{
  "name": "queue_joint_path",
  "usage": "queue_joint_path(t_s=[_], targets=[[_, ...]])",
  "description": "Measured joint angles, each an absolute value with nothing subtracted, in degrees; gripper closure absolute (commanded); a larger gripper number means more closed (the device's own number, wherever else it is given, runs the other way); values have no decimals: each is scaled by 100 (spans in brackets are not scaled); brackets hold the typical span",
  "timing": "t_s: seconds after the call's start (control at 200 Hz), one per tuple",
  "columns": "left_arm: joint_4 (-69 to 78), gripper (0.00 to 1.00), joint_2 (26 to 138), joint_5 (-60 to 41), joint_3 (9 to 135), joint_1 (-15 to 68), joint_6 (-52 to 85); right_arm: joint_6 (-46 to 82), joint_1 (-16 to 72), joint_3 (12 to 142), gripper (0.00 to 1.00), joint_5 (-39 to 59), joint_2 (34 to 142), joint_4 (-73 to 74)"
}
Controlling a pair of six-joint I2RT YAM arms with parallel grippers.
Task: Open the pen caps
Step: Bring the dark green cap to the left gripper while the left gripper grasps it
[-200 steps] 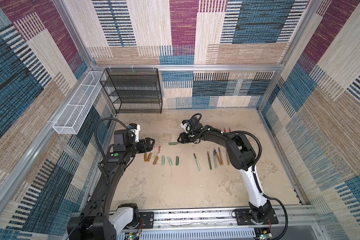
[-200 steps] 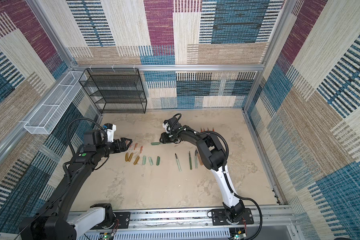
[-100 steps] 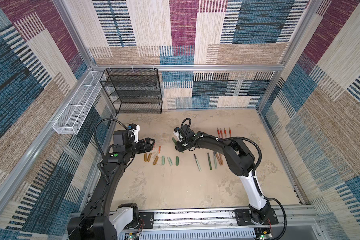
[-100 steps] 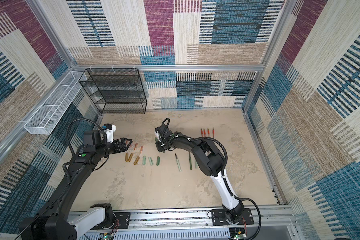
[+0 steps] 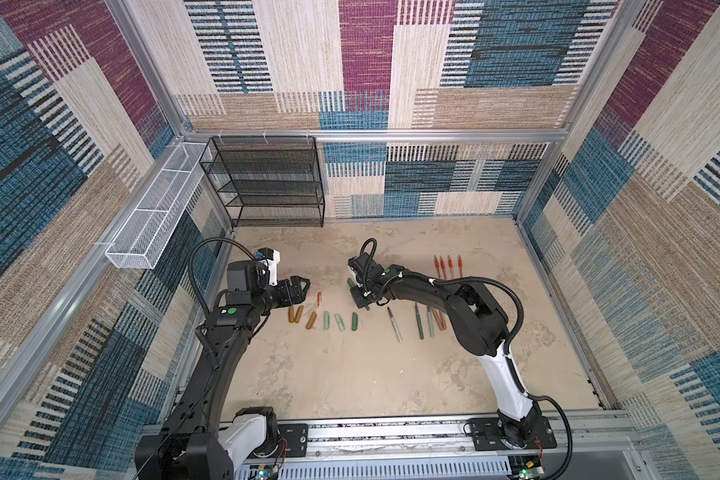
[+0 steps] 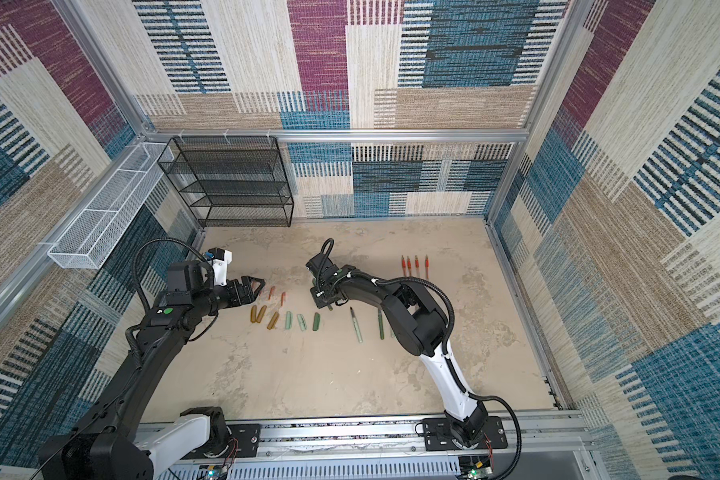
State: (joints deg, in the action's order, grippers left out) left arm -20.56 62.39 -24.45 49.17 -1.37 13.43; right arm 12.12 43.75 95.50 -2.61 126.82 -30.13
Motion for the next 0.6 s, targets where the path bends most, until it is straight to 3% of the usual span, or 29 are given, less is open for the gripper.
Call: queue_joint_path(t_s=[0.291,0.601], targets=[[-1826,13,6342,-2978,4877,-137,1588,1564,4368,8425,97,19,11354,-2449],[-1245,15,6499,-4012,4582,-137,2300,2143,4377,6814,98,1103,9867,-893]])
